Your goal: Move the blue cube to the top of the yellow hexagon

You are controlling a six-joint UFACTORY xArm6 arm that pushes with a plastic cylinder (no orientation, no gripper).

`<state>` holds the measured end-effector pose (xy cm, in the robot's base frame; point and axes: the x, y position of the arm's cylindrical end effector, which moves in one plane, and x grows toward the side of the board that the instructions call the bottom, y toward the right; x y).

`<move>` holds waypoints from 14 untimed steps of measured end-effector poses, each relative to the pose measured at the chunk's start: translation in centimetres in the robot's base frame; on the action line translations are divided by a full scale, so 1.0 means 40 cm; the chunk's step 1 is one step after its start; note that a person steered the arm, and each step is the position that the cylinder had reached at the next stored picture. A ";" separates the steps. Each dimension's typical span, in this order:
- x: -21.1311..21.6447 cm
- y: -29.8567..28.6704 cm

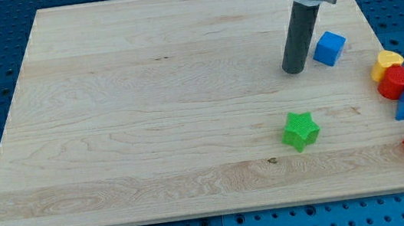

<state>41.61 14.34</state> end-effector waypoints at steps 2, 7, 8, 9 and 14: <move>-0.101 0.033; 0.019 0.077; 0.035 0.099; 0.035 0.122; -0.123 0.073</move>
<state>36.68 17.24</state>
